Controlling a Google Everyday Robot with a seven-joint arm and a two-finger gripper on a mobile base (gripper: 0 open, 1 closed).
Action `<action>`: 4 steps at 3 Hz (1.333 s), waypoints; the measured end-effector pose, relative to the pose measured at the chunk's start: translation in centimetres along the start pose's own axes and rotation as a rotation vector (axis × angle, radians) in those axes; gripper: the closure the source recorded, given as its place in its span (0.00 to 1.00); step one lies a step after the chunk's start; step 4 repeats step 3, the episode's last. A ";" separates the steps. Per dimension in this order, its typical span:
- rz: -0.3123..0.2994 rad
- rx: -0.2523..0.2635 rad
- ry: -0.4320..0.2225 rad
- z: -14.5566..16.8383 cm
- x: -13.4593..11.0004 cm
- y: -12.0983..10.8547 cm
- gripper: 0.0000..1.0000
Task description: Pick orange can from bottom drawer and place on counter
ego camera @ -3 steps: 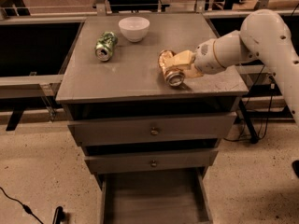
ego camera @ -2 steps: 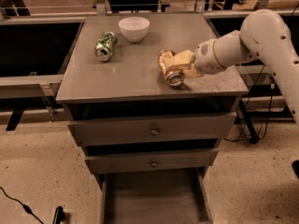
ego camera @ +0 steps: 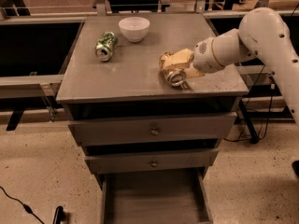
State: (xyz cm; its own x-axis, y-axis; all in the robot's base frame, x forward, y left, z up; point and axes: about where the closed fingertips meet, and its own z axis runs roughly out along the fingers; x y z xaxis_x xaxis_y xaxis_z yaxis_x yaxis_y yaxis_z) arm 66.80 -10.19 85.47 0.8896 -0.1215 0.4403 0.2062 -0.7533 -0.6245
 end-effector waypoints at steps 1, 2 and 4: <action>0.015 -0.046 0.031 -0.8 1.2 -1.4 0.00; 0.043 -0.127 0.109 -2.1 3.4 -3.2 0.00; 0.043 -0.127 0.108 -2.1 3.4 -3.2 0.00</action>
Offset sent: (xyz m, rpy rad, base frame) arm 0.0264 0.0032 0.0865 -0.1218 -0.0884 -0.2627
